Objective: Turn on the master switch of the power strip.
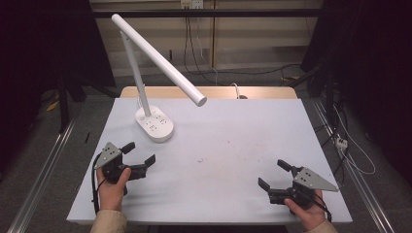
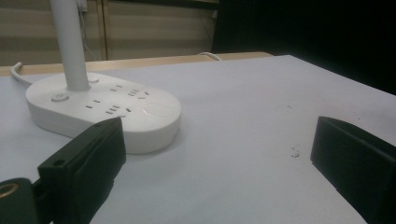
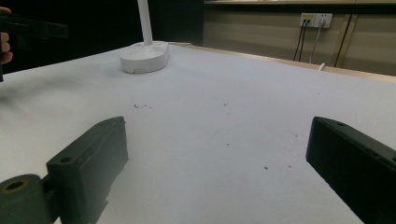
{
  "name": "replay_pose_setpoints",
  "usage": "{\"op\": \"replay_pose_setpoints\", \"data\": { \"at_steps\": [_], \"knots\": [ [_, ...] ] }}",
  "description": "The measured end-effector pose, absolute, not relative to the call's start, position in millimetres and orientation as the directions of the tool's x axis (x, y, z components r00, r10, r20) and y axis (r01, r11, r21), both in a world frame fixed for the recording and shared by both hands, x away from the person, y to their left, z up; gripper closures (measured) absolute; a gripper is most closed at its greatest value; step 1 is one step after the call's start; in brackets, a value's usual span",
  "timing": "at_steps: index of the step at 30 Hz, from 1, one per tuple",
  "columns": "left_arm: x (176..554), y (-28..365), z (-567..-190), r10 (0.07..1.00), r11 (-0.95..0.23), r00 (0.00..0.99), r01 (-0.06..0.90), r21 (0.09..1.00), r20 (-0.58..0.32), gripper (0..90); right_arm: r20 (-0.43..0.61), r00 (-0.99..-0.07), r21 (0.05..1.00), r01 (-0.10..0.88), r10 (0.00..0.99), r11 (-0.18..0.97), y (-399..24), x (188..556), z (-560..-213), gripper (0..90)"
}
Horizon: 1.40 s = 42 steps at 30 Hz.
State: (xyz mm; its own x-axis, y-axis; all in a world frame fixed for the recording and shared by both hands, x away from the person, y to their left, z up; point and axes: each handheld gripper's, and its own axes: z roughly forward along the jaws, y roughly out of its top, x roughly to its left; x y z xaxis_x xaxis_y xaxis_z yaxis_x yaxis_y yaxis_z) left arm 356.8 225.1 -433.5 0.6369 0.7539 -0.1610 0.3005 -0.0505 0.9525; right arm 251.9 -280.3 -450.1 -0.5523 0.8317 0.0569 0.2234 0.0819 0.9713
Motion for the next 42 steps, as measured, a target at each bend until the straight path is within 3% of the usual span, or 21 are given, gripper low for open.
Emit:
{"op": "replay_pose_setpoints", "data": {
  "at_steps": [17,42],
  "knots": [
    [386,226,-429,0.774,-0.011,0.603,0.318,0.948,-0.194,3.2,0.061,-0.556,0.971,0.224,0.829,0.079,-280,252,-450,5.3],
    [413,221,-425,0.797,-0.046,0.582,0.326,0.944,-0.162,4.8,0.066,-0.558,0.972,0.223,0.827,0.073,-281,252,-449,5.4]
  ]
}}
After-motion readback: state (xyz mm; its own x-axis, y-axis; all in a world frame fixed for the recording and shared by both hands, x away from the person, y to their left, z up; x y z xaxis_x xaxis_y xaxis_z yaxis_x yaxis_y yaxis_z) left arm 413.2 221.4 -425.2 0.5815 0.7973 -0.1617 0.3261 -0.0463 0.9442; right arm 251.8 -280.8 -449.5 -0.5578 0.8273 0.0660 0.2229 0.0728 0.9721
